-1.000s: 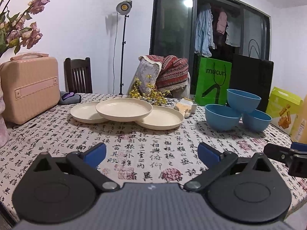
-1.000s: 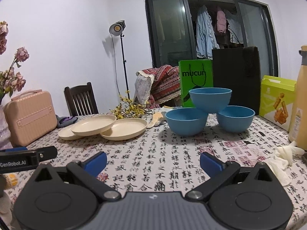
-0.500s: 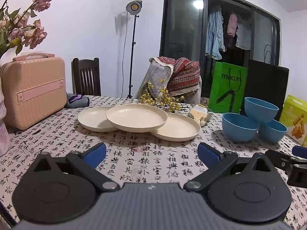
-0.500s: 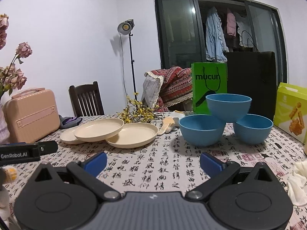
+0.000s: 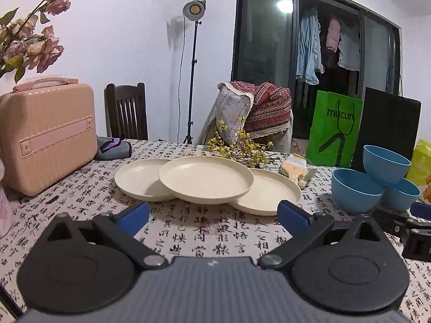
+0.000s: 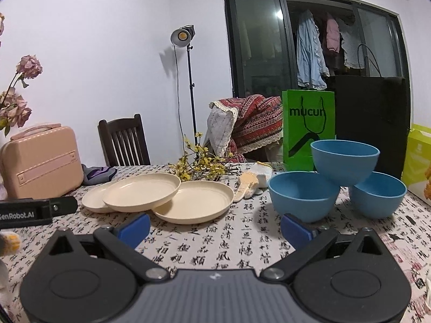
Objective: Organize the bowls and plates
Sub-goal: 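Move both open grippers toward the overlapping cream plates, then close both grippers on the rim of the nearest cream plate, then lift the cream plate with both grippers and tilt it up on edge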
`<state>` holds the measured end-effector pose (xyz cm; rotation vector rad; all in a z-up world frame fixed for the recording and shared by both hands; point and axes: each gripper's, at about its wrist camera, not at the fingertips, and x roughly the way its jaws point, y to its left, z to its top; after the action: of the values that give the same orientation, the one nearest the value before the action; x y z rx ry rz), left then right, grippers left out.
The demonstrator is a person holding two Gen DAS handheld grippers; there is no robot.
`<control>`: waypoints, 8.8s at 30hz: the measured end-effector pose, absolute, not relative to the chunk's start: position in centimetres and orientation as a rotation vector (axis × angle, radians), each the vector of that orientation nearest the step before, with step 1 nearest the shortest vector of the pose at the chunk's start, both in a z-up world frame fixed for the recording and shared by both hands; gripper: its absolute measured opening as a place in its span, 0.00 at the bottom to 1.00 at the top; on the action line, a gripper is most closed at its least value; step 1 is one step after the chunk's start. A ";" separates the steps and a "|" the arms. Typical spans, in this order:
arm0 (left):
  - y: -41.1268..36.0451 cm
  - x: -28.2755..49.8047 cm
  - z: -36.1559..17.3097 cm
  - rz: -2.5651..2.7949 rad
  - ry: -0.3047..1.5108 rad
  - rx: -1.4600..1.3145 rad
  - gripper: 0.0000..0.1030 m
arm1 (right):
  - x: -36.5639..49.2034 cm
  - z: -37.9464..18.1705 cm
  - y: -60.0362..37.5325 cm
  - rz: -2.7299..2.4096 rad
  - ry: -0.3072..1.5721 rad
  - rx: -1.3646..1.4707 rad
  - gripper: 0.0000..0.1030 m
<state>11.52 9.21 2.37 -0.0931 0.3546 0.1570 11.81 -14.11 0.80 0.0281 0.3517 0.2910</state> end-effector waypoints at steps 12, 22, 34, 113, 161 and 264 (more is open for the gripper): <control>11.2 15.1 2.2 0.172 0.377 -0.103 1.00 | 15.9 1.2 -11.7 0.319 0.348 -0.007 1.00; 13.1 18.0 1.6 0.188 0.426 -0.111 1.00 | 18.7 1.3 -8.7 0.377 0.343 -0.057 1.00; 15.6 21.8 1.7 0.232 0.451 -0.133 1.00 | 22.8 0.9 -5.1 0.425 0.401 -0.074 1.00; 22.9 34.0 -4.3 0.320 0.538 -0.389 0.66 | 40.4 -7.2 0.1 0.467 0.597 0.161 0.64; 21.8 34.3 -4.7 0.260 0.560 -0.331 0.35 | 39.5 -7.3 0.7 0.497 0.584 0.111 0.22; 18.8 24.7 0.9 0.161 0.544 -0.511 0.18 | 31.2 -2.1 -7.2 0.528 0.637 0.337 0.12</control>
<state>24.66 18.76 0.95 -0.5110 0.5444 0.1610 31.22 -7.23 -2.10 0.3373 0.6373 0.5275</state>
